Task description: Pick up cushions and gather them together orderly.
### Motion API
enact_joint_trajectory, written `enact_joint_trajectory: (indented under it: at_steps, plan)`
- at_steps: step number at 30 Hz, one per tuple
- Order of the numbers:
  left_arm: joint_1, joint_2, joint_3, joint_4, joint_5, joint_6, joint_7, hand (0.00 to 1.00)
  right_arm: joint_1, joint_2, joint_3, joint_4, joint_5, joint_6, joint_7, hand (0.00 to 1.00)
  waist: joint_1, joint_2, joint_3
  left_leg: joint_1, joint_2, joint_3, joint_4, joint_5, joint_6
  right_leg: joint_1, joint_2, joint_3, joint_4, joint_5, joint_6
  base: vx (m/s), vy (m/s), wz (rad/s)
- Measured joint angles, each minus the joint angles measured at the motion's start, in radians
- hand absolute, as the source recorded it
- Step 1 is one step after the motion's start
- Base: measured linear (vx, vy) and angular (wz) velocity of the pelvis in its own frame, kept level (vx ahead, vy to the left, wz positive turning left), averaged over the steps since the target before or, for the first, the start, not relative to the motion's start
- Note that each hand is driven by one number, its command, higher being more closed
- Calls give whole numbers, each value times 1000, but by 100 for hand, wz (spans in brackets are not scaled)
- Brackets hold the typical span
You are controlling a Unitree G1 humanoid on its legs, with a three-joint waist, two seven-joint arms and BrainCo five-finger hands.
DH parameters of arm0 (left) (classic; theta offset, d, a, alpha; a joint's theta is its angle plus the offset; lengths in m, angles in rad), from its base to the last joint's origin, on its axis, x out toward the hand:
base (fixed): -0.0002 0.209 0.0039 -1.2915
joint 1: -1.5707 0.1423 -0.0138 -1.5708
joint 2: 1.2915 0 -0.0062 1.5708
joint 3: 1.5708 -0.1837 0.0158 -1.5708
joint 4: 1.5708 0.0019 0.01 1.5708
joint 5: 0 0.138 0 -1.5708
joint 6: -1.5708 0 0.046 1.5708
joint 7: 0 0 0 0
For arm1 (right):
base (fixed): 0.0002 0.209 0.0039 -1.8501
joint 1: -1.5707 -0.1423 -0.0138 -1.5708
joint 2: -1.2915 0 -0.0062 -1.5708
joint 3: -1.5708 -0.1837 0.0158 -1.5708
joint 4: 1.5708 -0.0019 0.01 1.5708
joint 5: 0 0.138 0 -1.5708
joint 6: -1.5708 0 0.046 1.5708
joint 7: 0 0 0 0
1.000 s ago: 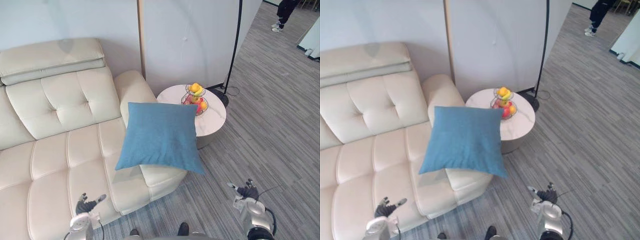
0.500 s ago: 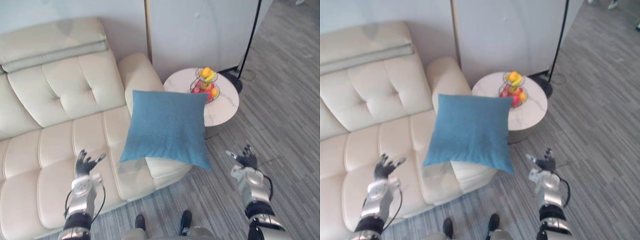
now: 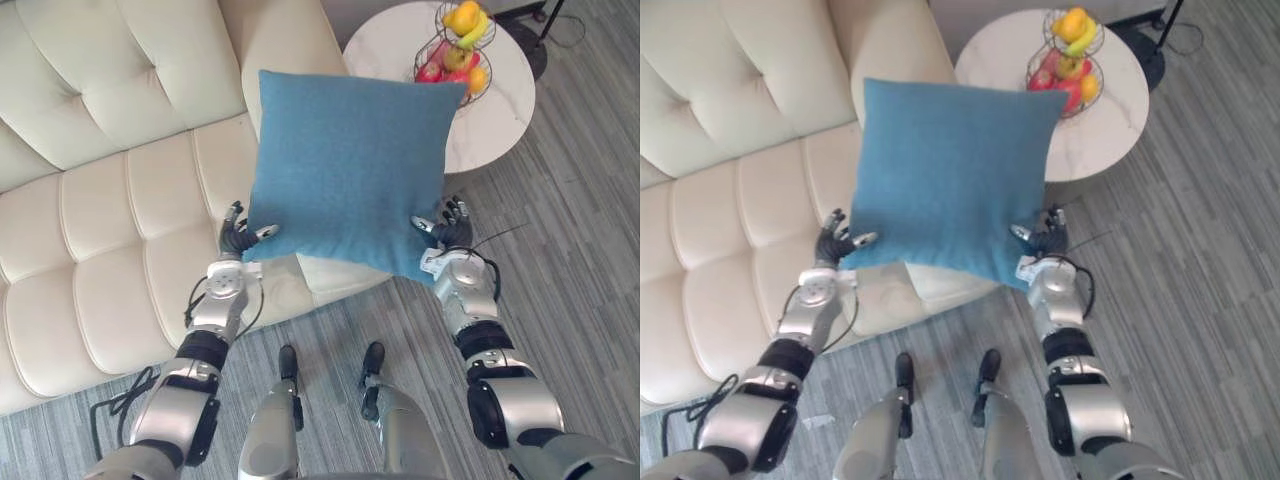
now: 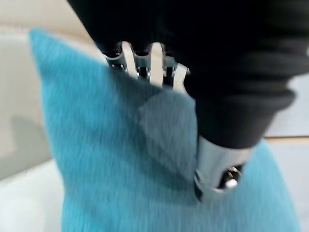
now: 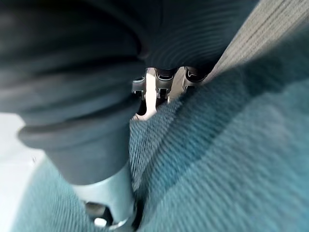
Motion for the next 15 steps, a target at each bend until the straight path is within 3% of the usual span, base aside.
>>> enact_joint_trajectory:
  at_steps: [11, 15]
  plan:
    - [-32, 23, -6, -152, -42, -1, 37, 100, 60, 1, 25, -199, 70, -23, -8, 100, 11, -1, 4, -29, 16, 22, 0, 7, -3, -38, 1, 2, 12, 1, -2, 15, -12, -2]
    - [26, 0, -15, -322, -51, -4, 45, 100, 170, 17, 52, -317, 78, -40, -8, 100, 12, -1, 4, -3, 16, 24, 1, 7, -3, -5, 0, 1, 6, 0, -2, 59, 11, 4]
